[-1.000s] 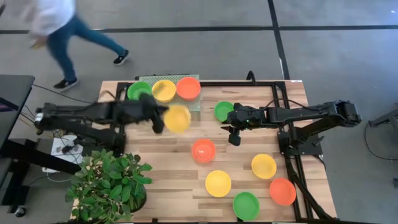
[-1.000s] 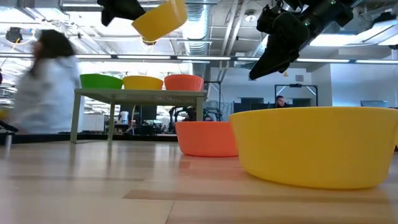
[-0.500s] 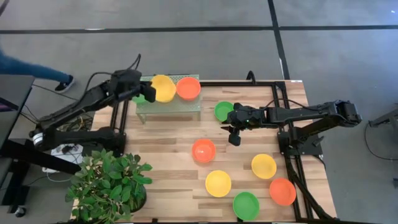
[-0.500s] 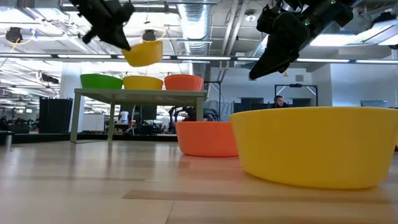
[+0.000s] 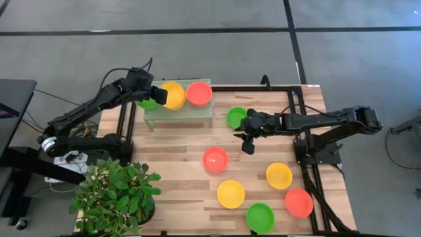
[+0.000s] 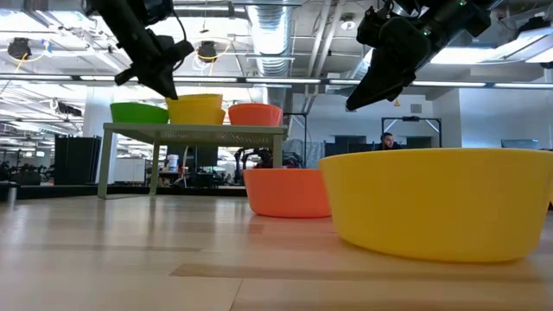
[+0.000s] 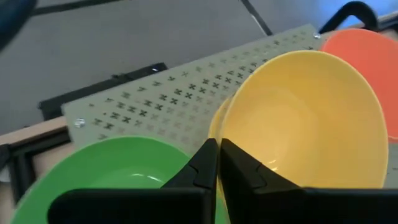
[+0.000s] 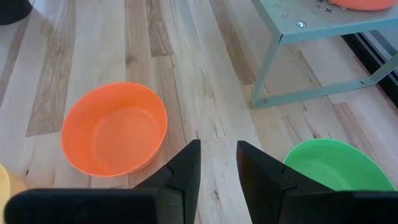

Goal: Pick & Place Mini bowls
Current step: Stack the yellow bowl on top of the yellow bowl on the shelf

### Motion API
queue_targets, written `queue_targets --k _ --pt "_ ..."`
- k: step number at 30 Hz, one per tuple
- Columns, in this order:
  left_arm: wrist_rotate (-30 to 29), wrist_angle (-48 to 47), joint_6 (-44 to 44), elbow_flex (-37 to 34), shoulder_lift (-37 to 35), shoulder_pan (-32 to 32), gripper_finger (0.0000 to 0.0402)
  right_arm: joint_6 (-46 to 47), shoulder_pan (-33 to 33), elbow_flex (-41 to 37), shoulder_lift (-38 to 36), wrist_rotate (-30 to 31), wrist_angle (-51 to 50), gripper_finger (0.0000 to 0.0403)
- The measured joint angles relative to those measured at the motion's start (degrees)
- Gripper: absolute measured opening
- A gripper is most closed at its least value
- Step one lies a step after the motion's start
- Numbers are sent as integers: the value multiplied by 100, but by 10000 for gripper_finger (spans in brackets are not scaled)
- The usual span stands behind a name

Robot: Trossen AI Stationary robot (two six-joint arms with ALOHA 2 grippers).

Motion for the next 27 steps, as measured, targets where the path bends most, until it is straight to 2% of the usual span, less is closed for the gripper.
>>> queue_targets --k 4,18,21,25,27 --pt "290 -2 0 0 2 40 25 0 0 0 0 0 0 98" --pt "293 33 133 0 2 40 82 0 0 0 2 0 0 98" --pt "293 33 186 0 2 38 68 0 0 0 2 0 0 98" --pt "284 56 350 0 2 38 15 0 0 0 2 0 0 98" --pt "288 75 363 0 2 38 10 0 0 0 2 0 0 98"
